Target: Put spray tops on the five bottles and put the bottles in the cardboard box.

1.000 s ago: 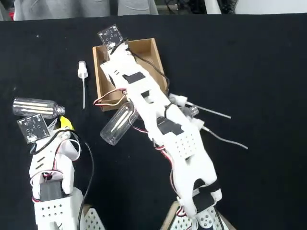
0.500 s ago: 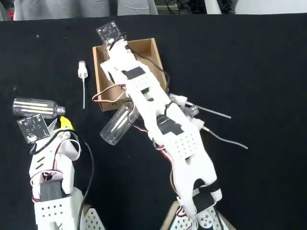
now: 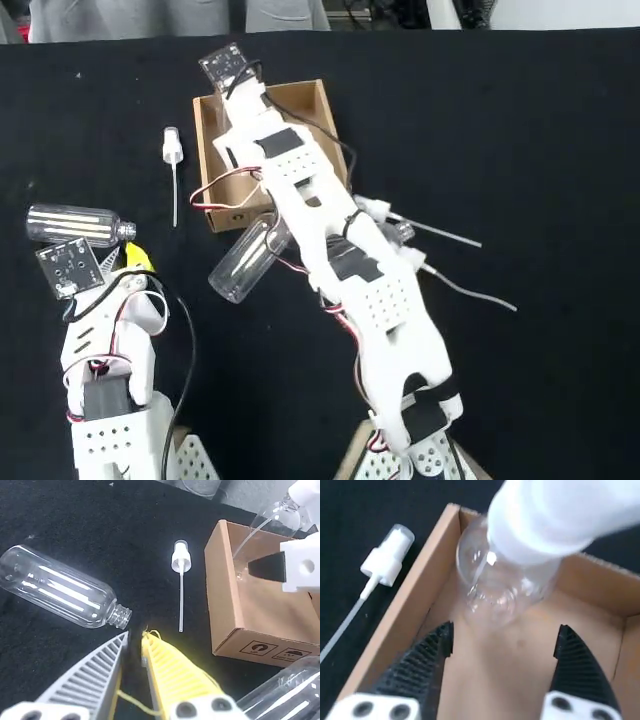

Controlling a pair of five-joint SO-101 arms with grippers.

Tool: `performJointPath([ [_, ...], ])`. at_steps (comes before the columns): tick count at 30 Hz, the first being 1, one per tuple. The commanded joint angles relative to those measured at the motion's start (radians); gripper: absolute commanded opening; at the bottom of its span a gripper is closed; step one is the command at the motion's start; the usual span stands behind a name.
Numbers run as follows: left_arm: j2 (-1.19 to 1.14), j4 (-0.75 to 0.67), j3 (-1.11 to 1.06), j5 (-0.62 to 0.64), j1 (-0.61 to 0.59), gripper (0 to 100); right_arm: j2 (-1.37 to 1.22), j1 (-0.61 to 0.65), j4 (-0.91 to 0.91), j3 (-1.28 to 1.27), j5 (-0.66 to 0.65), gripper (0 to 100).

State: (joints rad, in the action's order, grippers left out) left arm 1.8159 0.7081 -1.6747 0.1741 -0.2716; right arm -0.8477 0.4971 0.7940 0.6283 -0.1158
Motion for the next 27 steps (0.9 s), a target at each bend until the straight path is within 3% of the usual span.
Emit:
performJointPath([
  [1, 0.009, -0.025, -0.024, -0.008, -0.001, 4, 0.024, 0.029, 0.048, 0.077, 0.003, 27.9],
  [8, 0.009, -0.025, -0.024, -0.008, -0.001, 4, 0.024, 0.026, 0.160, 0.077, 0.003, 26.3],
  [11, 0.009, -0.025, -0.024, -0.008, -0.001, 4, 0.025, 0.021, 0.161, 0.087, -0.002, 18.5],
  [20, 0.009, -0.025, -0.024, -0.008, -0.001, 4, 0.024, -0.002, 0.219, 0.119, -0.192, 2.1],
  [27, 0.009, -0.025, -0.024, -0.008, -0.001, 4, 0.019, -0.051, 0.204, 0.136, -0.193, 1.1],
])
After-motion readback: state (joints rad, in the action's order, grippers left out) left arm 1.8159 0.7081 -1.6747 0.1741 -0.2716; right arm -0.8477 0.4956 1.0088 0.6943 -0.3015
